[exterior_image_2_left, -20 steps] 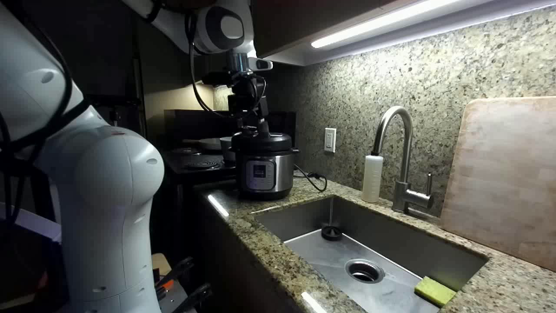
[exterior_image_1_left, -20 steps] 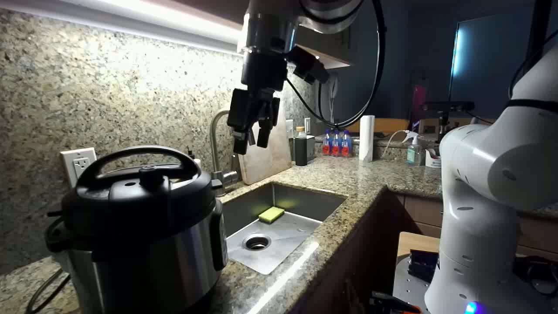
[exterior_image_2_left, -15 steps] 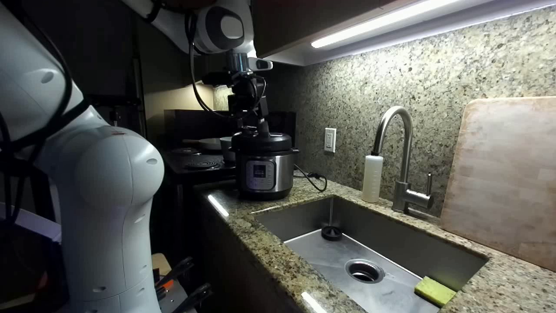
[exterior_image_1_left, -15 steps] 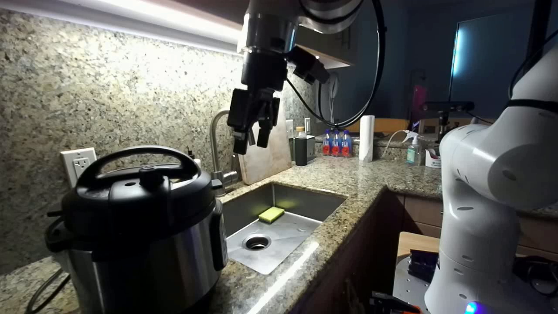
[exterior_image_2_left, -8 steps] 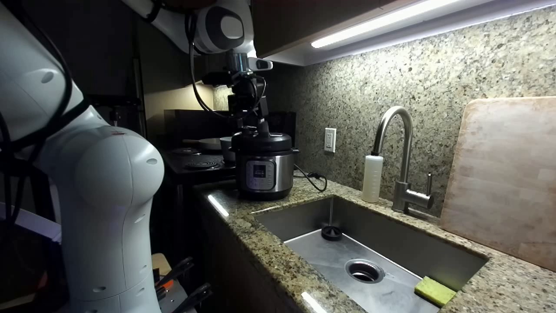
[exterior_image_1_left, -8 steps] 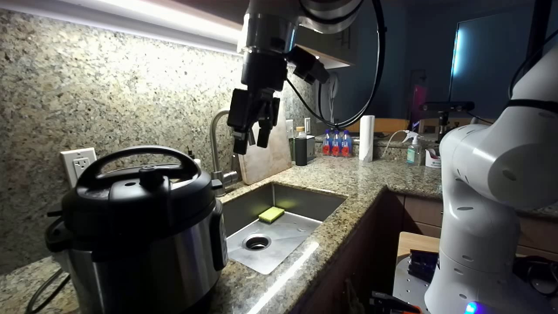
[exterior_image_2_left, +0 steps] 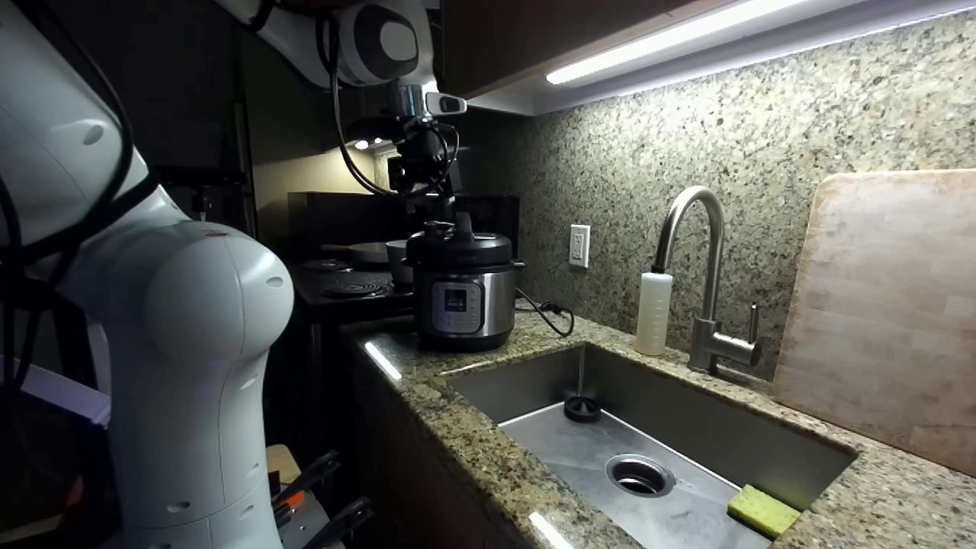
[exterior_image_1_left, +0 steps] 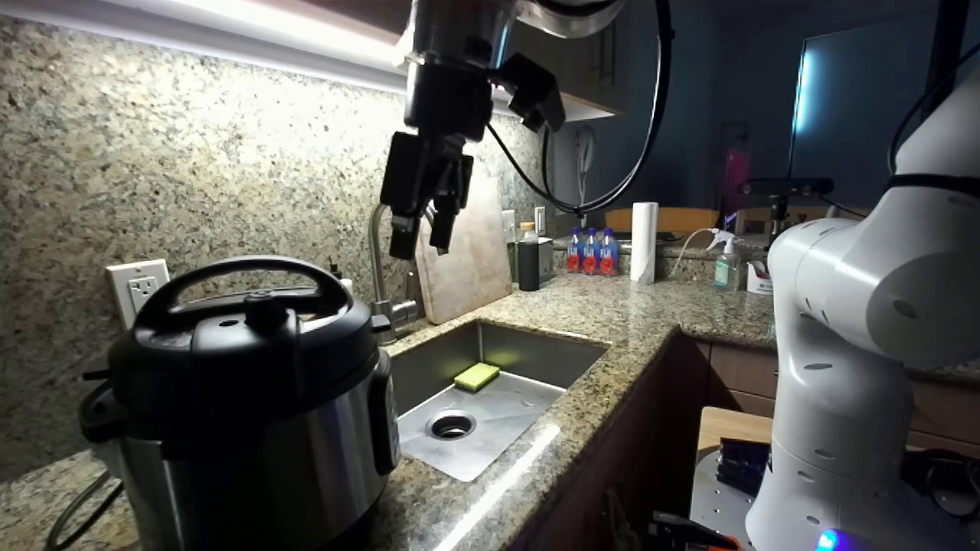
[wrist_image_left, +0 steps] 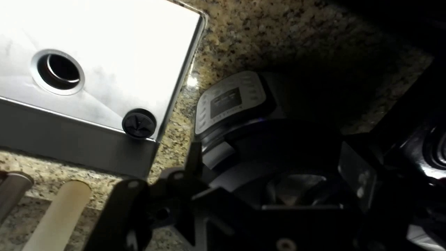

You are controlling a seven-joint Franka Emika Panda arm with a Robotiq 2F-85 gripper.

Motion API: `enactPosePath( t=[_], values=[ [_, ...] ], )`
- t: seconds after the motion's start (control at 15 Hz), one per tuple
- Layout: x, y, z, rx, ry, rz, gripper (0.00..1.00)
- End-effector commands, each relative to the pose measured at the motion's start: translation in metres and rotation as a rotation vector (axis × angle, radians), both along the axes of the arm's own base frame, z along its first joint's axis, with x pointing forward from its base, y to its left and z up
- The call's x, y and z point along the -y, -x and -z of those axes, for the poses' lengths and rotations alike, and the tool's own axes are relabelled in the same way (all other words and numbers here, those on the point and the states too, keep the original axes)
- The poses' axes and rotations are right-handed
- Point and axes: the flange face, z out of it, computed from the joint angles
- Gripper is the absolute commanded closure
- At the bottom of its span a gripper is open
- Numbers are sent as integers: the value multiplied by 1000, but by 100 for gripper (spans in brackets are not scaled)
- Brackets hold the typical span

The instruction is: Pick up an object and place it in the sink

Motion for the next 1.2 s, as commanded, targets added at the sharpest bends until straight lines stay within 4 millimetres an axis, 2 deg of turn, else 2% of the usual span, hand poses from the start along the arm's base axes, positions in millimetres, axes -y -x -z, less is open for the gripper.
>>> enactPosePath(
  t=[0.0,0.27,0.73,0.93,1.13],
  values=[
    [-26,-3,-15,33,21,-132,0],
    [-48,-20,-24,57,38,-230,0],
    [-66,-68,-35,85,65,-327,0],
    [-68,-87,-38,89,68,-340,0],
    [-58,-108,-36,78,61,-311,0]
  ],
)
